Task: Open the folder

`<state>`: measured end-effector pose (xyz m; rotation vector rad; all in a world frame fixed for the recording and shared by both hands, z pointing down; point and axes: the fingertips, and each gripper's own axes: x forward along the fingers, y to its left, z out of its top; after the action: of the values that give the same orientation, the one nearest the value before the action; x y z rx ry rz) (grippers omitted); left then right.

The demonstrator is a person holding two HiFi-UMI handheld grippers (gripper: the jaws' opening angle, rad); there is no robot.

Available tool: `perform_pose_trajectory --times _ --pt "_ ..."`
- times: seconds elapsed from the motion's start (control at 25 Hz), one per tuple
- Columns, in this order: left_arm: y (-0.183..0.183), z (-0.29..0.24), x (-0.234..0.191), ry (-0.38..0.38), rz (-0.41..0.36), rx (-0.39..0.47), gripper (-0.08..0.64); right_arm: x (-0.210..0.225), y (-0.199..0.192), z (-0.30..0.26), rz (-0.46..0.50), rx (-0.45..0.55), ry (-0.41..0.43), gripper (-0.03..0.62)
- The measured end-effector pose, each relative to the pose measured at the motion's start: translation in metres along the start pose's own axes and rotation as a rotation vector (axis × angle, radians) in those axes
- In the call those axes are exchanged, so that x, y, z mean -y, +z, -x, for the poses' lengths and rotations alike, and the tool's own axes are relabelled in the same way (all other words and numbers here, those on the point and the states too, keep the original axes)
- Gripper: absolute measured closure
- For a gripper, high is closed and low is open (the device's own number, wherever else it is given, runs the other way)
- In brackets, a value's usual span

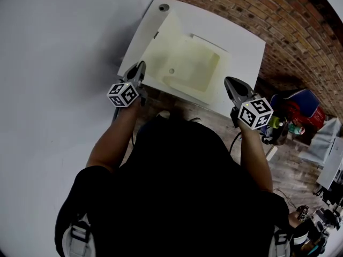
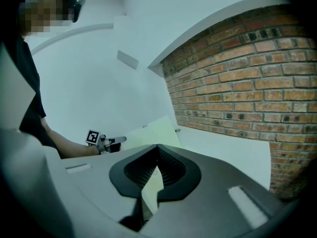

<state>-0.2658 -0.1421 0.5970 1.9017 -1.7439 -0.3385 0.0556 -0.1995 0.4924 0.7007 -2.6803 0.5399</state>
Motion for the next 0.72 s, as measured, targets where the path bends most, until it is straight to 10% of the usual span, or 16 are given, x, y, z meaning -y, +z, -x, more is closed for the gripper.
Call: perform_pose_trajectory --times 0.72 --pt "-0.005 0.001 -0.074 0.122 0.097 -0.028 0.552 0.014 0.001 -0.014 -0.028 -0.021 -0.039 0.589"
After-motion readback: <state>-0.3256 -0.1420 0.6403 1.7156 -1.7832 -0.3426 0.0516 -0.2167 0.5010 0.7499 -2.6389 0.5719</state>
